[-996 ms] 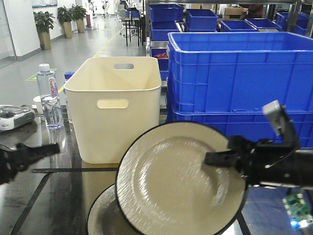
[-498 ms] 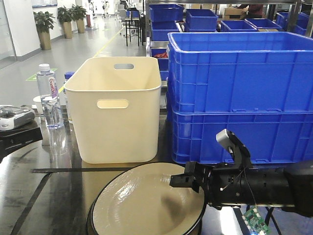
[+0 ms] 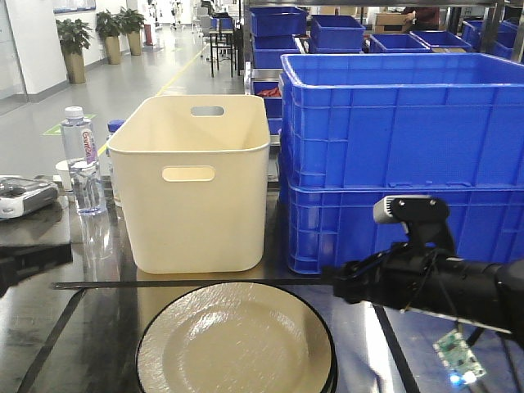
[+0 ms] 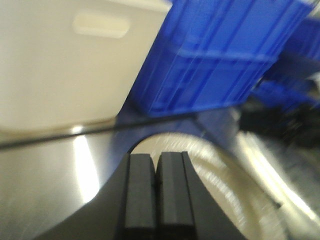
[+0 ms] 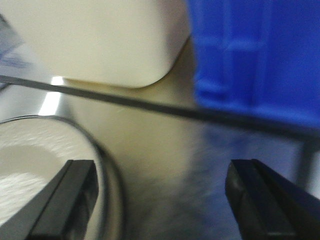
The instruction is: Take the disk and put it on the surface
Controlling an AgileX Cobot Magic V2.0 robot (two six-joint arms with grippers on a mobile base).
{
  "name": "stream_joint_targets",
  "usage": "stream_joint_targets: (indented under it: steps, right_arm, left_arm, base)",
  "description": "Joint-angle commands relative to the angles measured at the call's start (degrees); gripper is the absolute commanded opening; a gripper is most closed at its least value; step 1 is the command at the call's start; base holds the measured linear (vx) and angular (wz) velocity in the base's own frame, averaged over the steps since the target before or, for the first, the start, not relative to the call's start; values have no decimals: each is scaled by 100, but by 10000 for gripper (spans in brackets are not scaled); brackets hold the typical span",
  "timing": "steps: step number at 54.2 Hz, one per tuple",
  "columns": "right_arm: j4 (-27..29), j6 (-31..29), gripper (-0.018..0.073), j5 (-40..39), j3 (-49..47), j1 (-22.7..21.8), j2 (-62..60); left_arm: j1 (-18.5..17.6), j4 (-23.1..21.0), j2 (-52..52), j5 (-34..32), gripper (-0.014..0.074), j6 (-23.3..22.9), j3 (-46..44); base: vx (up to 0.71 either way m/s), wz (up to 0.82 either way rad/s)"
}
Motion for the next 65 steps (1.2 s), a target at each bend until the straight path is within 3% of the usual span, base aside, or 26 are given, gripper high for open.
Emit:
stream_joint_targets:
  steps: [1,7,16,17,22,28,34,40,44,49,60,65]
  right_arm:
    - [-571,-187,498,-607,-192,-27,-530]
    - [-1181,-11,358,-703,-192,-27,-969]
    - [-1770,692,34,-482,-192,-27,-1655]
    - [-1868,778,-11,-435,-192,-27,-1745]
    - [-2304,1274,-14,-203,-192,-27,-2098]
    - [-3160,2149,-9,283,-192,-27,-2533]
    - [-4489,3649,-9,976,-192,-27,-2947]
    - [-6089,5125,-9,1753,-192,-27,-3238]
    - [-7101,5846,-9,1948,-56,-27,-3428]
    - [-7941,6414,-9,1551,447,-27,-3788]
    - [-8146,6789,-9,-342,2239,-27,-4814]
    - [-8140,6941,-9,-1179,3056,-27,-5207]
  left_arm:
    - [4,1017,-115,-548,-1,-1097,-178]
    - [4,3326,-115,-1053,-1,-2453,-178]
    - [4,6402,-115,-1422,-1,-4306,-178]
    - [4,6635,-115,-1451,-1,-4556,-178]
    - [4,7923,-115,-1474,-1,-5466,-178]
    - [4,8751,-127,-1430,-1,-6253,-178]
    - [-14,8722,-296,-1490,-1,-6393,-119]
    - [-196,8356,-738,-1845,-1,-6115,118]
    - [-451,7901,-1173,-2174,-1,-5633,410]
    - [-731,6949,-1723,-2485,-1,-4924,920]
    - [-1094,4495,-3330,-2758,-1,-3136,2125]
    - [-1128,3639,-4016,-2694,-1,-2447,2579]
  base:
    - [0,0]
    - [0,0]
    - [0,0]
    - [0,0]
    - [0,0]
    - [0,0]
    - [0,0]
    - [0,0]
    - [0,0]
    - [0,0]
    - [0,0]
    - [0,0]
